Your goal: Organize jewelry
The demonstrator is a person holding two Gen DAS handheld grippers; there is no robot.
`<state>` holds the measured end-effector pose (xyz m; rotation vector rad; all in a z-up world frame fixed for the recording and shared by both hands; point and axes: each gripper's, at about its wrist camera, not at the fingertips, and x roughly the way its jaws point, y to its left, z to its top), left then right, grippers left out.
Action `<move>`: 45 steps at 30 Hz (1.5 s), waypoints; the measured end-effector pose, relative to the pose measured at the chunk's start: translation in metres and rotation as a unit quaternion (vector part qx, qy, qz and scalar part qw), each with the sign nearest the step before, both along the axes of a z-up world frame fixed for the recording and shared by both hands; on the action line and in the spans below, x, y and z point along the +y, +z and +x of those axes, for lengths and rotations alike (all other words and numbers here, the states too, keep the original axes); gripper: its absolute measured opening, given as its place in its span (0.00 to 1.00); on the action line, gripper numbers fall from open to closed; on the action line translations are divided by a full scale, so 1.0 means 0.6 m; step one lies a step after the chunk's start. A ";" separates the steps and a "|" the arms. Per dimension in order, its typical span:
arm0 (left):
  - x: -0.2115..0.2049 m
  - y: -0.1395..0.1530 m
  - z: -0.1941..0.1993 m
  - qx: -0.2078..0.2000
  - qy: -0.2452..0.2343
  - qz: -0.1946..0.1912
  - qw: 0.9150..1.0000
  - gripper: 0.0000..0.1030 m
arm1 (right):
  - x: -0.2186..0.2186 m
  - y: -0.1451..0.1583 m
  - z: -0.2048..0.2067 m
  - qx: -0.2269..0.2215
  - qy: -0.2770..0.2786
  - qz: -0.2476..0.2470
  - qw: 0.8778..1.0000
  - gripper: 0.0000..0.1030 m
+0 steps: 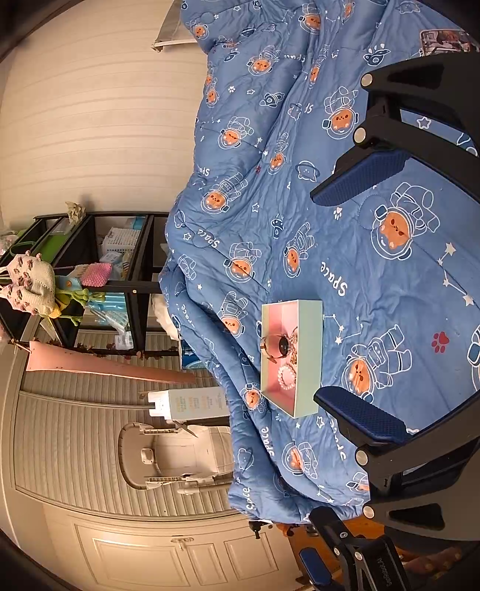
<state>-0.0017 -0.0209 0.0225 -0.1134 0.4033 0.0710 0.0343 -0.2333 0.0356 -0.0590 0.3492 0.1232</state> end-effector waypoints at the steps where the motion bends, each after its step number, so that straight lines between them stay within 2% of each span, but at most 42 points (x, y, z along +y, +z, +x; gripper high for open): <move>1: 0.001 0.000 0.001 0.001 0.000 0.000 1.000 0.94 | 0.000 0.000 0.000 0.000 0.000 0.000 1.000 0.93; 45: 0.000 -0.005 0.003 0.009 0.013 -0.004 1.000 0.94 | 0.003 -0.003 0.000 0.004 0.002 -0.002 1.000 0.93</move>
